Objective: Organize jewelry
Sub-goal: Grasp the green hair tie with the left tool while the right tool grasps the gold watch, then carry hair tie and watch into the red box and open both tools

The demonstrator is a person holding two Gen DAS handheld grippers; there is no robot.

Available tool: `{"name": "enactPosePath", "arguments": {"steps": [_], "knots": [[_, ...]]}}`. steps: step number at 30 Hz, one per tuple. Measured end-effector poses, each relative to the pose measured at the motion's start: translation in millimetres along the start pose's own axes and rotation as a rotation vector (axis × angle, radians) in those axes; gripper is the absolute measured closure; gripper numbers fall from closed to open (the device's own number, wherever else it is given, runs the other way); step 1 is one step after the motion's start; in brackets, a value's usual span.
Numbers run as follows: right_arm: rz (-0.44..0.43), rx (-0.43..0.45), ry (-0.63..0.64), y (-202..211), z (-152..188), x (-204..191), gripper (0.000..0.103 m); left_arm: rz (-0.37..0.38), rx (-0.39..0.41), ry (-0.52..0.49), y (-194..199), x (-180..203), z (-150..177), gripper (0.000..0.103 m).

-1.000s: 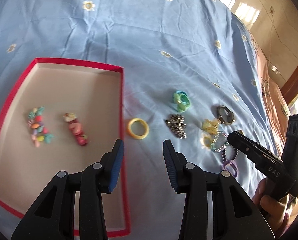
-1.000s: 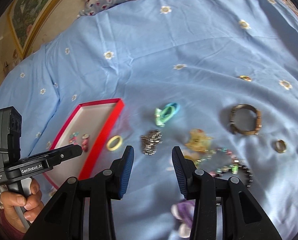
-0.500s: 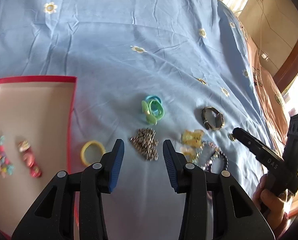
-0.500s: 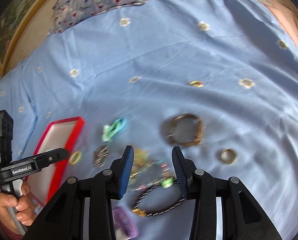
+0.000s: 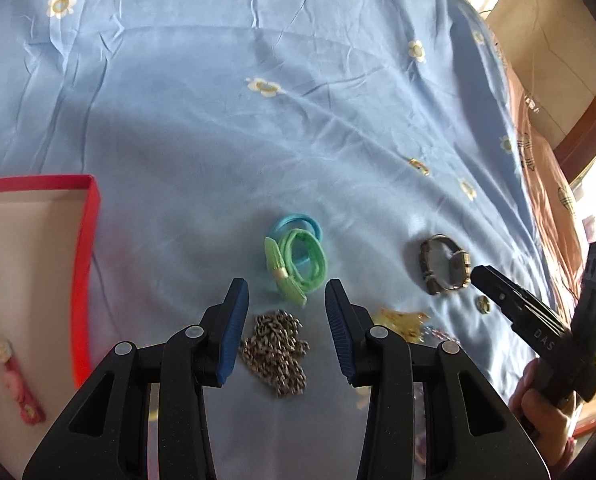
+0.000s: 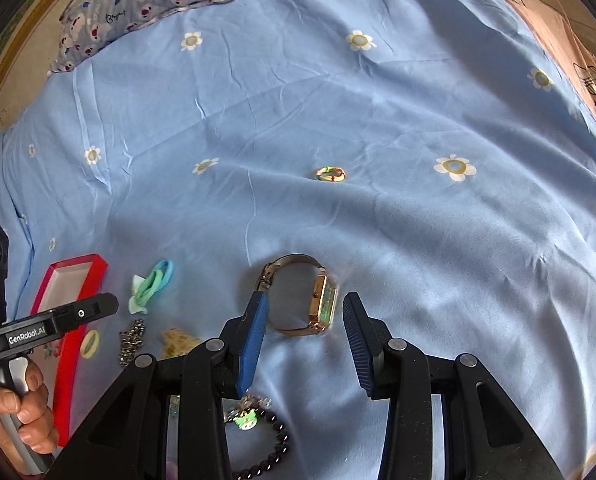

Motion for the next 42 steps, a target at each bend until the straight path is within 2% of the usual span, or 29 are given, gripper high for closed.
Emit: {"name": "enactPosePath", "arguments": {"steps": [2,4,6,7,10,17,26,42], "knots": [[0.006,-0.009,-0.008,-5.9,0.8,2.2,0.063,0.014,-0.019,0.01,-8.5,-1.4,-0.2,0.073],[0.012,-0.017,-0.016,-10.7,1.6,4.5,0.064,0.029,-0.037,0.019,-16.6,-2.6,0.4,0.086],[0.019,-0.025,-0.023,-15.7,2.7,7.6,0.07,0.035,-0.044,0.019,-20.9,-2.6,1.2,0.09],[0.02,-0.031,-0.026,-18.1,3.4,8.7,0.079,0.034,-0.038,0.013,-21.1,-2.0,1.5,0.093],[0.011,-0.043,-0.03,-23.3,5.4,9.6,0.091,0.039,-0.029,0.006,-18.2,-1.8,2.5,0.096],[0.007,-0.001,-0.012,-8.9,2.5,0.6,0.094,0.052,0.003,0.008,1.2,-4.8,5.3,0.097],[-0.076,0.024,0.044,11.3,0.2,-40.6,0.094,0.072,0.048,0.026,40.4,-15.8,18.4,0.097],[-0.212,-0.014,0.173,12.6,16.0,-134.7,0.094,0.028,0.131,0.156,105.2,-86.5,50.9,0.097]]}}
Point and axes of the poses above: each gripper's, at about its wrist camera, not at the fingertips, and y roughly against the way its jaws point, x to its right, z to its underside, the point moved 4 cm from there along -y, roughly the way its jaws point, and after that the axes turned 5 degrees about y, right-handed, at the moved point
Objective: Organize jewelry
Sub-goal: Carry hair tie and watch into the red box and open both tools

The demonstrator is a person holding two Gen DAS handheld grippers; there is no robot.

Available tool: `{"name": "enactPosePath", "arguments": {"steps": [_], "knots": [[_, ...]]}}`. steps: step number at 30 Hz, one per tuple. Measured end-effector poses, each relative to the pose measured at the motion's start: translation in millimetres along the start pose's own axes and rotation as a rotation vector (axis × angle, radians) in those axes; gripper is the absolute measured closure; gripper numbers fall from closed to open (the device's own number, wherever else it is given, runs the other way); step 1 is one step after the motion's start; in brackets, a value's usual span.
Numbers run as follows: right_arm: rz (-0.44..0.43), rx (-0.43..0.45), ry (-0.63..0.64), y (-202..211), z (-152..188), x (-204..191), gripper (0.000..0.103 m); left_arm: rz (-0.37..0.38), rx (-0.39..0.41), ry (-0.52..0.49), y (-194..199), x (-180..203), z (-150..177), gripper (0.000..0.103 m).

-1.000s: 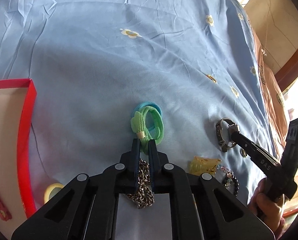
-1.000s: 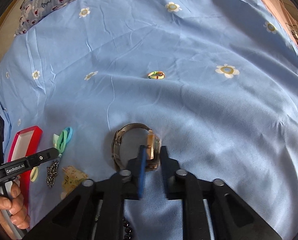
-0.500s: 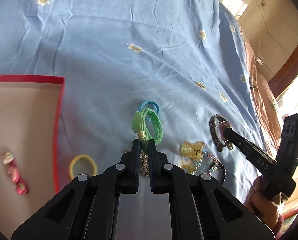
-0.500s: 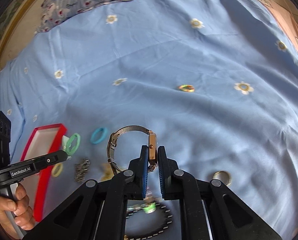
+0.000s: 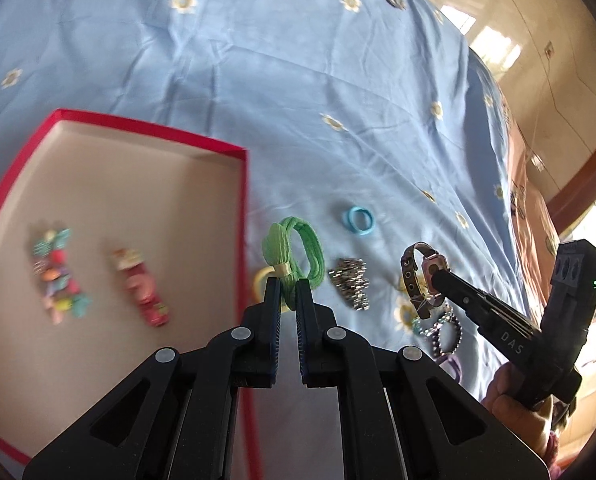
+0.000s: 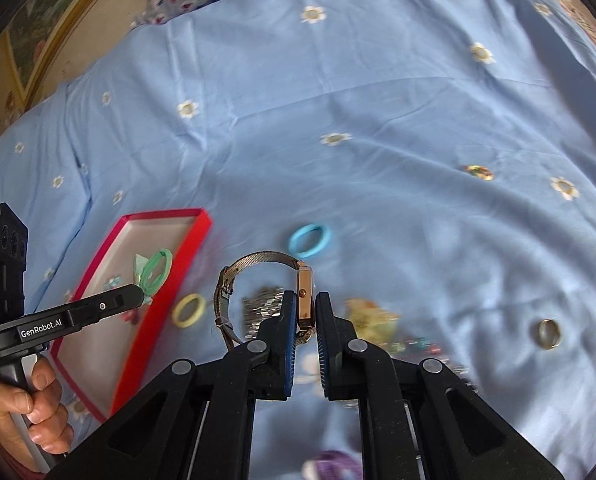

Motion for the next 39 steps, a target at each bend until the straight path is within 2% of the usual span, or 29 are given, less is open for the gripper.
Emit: {"name": "enactPosePath", "arguments": {"steps": [8,18,27,39], "knots": [[-0.073,-0.012,0.053,-10.2,-3.1,-45.7,0.094,-0.032,0.045,0.046,28.6,-34.1,2.1,0.097],[-0.15,-0.024,0.119,-32.1,-17.2,-100.6,0.094,-0.084,0.083,0.088,47.0,-76.9,-12.3,0.097],[-0.189,-0.052,0.173,-67.5,-33.5,-138.6,0.094,-0.15,0.071,0.106,34.1,-115.2,-37.0,0.097],[-0.171,-0.136,0.226,-130.3,-45.9,-159.3,0.094,-0.203,0.033,0.123,5.2,-147.5,-60.5,0.097]]}}
Point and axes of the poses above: each gripper's, at about its wrist camera, not at the fingertips, and y roughly against the way its jaws point, x to its right, z to its underside, the point moved 4 cm from there along -y, roughly the way its jaws point, and after that the axes turned 5 degrees about y, right-handed, at the moved point
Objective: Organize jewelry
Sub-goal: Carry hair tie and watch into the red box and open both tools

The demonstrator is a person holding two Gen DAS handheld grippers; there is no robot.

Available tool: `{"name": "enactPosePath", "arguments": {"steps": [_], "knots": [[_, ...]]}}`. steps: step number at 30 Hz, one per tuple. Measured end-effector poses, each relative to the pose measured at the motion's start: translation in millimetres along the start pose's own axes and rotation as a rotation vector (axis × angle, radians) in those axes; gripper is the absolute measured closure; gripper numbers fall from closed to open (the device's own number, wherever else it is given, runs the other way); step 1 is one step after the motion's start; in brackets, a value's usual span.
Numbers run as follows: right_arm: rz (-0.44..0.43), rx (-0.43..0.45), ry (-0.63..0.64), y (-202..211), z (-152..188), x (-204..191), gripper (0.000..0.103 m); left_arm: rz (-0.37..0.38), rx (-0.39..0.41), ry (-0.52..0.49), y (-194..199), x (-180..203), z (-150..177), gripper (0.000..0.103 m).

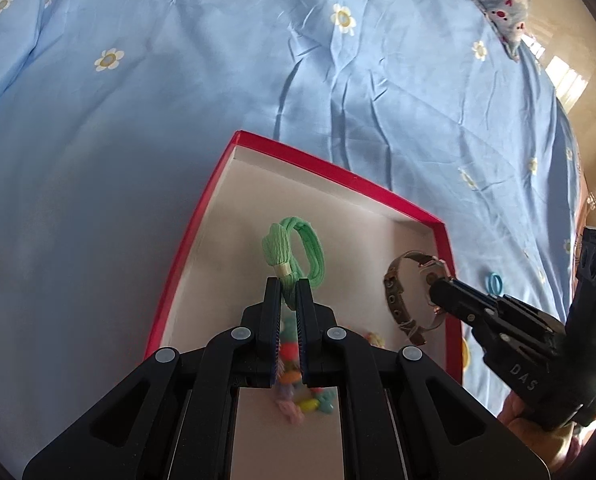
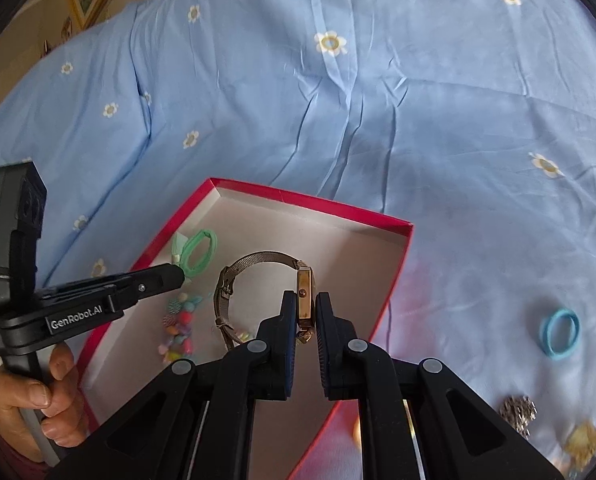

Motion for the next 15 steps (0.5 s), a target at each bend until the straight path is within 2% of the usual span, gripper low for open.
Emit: {"name": "enactPosePath", "arguments": {"steps": [9,15], "knots": [[0.024,-0.058,0.046,-26.7,2.2,-3.1,0.094,-0.021,-0.031,-0.003,-11.3,-3.8,1.4,0.096],[0.001,-0.057,0.032,-26.0,0.9,-3.2,0.089,-0.047,-0.04,-0.007,-11.5,-2.6,2.0,0.089]]}}
Point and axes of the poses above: each gripper's, at about its wrist camera, not at the fingertips, and y roughly against the way its jaws point, x to its right, z to its underside, the point moved 4 cm from there along -y, roughly the way its jaws point, and after that the axes turned 5 degrees about y, right-handed, at the moved point
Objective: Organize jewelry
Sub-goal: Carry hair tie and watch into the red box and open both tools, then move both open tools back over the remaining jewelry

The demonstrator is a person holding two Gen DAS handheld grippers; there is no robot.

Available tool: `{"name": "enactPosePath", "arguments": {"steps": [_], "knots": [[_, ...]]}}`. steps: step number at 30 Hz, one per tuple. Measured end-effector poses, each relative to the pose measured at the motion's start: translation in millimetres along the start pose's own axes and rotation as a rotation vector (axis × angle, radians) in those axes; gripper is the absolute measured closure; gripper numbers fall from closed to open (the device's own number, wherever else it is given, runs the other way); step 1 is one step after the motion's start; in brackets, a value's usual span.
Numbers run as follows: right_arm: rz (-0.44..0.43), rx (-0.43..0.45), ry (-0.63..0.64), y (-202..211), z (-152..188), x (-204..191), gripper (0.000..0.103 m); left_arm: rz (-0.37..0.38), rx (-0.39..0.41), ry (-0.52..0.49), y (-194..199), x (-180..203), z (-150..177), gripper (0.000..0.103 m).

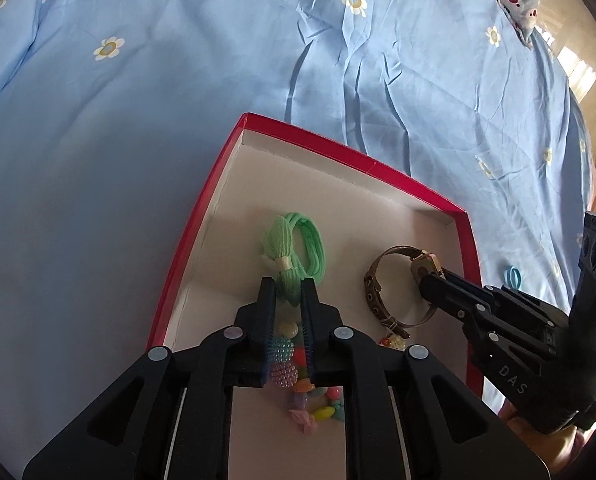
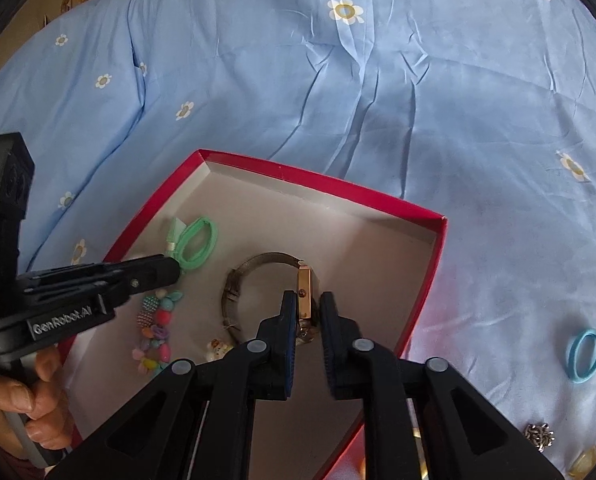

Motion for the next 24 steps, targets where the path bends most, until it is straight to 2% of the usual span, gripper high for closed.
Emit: {"name": "enactPosePath", "arguments": {"steps": [4,7,8,18,24], "knots": [[-0.016,0.012,-0.024,6.0,0.3,1.5,0.087,-0.015,0.007,0.0,7.0,0.2,1.5,0.074],[-0.032,0.047,-0.047,19.7,1.7,2.6,0.073,-0.02,0.022,-0.001,15.1,1.3,5.1,0.067],[-0.037,0.059,-0.051,24.3,2.2,2.7,0.068,-0.018,0.027,0.001,18.0,2.0,6.7,0.067],[-0.056,0.126,-0.113,79.7,31.5,13.2,0.068,0.041,0.072,0.052,55.9,14.7,34.5,0.062],[-0.031,0.137,-0.154,108.3,61.1,29.1,0.066,0.081,0.077,0.024,73.4,37.0,54.3,0.062]]}}
Point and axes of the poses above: each gripper's, at about its wrist camera, not at the fingertips, and y roughly against the way its jaws point, x to its right, z to its underside, the point moved 4 cm from there along -y, roughly the way its jaws point, and after that the axes turned 5 degrees about y, right-handed, at the moved point
